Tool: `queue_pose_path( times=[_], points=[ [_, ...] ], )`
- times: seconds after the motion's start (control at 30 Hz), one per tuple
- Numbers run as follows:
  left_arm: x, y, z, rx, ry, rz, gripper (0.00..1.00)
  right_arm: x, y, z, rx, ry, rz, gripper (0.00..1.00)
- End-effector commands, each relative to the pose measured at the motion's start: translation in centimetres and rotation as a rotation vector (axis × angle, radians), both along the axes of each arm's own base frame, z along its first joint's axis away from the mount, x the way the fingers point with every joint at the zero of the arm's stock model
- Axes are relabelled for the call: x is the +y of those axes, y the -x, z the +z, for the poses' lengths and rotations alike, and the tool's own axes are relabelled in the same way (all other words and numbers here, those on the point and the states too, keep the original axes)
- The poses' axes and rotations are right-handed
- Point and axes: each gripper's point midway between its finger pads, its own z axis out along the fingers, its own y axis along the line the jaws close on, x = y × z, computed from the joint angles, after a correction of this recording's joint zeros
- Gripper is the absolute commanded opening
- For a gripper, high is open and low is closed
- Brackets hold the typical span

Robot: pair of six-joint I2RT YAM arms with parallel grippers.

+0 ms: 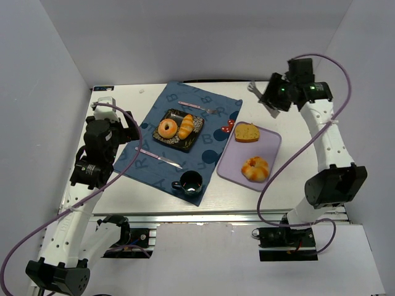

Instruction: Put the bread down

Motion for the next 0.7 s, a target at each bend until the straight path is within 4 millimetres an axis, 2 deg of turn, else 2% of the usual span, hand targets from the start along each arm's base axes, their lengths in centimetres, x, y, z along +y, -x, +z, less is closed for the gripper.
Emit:
queue_pose_path(
  times=[0.0,0.03,0.07,0.13,0.17,0.23,0.27,0.33,0.4,0.43,0.47,0.6,0.63,0.67],
  points=[
    [-0.2,0.4,1.1,-0.033,0.015,-0.008,0.98,-4.3,-1.4,-0.2,-0.06,0.076,-0.024,0.6],
    [0.0,0.4,1.1,-0.032,0.013,-0.001,0.98,-5.7,-1.9,-0.4,-0.067,0.101,-0.038,0.6],
    [0.0,0.4,1.2,-0.033,0.014,0.001,0.98,-6.6,-2.6,-1.5,-0.053,0.153,-0.013,0.6],
    [-0.1,0.3,1.1,-0.032,0.018,0.002,0.98,-8.1,-4.0,-2.2,-0.058,0.219,-0.007,0.59],
    [-0.2,0.3,1.0,-0.027,0.023,-0.003,0.98,-9.8,-5.2,-4.0,-0.028,0.258,0.001,0.59],
    [-0.4,0.1,0.8,-0.015,0.026,-0.007,0.98,-10.5,-7.3,-4.5,-0.053,0.275,0.047,0.59],
    [-0.4,0.1,1.0,-0.015,0.031,-0.007,0.98,-10.8,-8.5,-6.9,-0.011,0.288,0.078,0.59],
    [-0.5,-0.1,0.6,0.006,0.035,-0.006,0.98,-12.4,-11.0,-9.6,0.039,0.318,0.063,0.59],
    [-0.5,-0.3,0.8,0.014,0.037,-0.003,0.98,-13.8,-12.6,-10.9,0.058,0.344,0.066,0.59],
    [-0.6,-0.5,0.7,0.025,0.037,-0.002,0.98,-14.3,-13.9,-10.5,0.032,0.355,0.051,0.59],
    [-0.6,-0.6,1.0,0.022,0.043,0.001,0.98,-14.8,-14.7,-13.1,0.067,0.355,0.051,0.59],
    [-0.6,-1.1,0.9,0.036,0.063,0.02,0.98,-16.4,-16.9,-16.8,0.074,0.386,0.011,0.58],
    [-0.7,-1.2,0.9,0.037,0.075,0.025,0.98,-16.5,-17.1,-18.5,0.095,0.383,0.01,0.58],
    [-0.8,-1.4,0.8,0.043,0.082,0.025,0.98,-16.5,-17.7,-19.0,0.082,0.382,0.009,0.59]
  ],
)
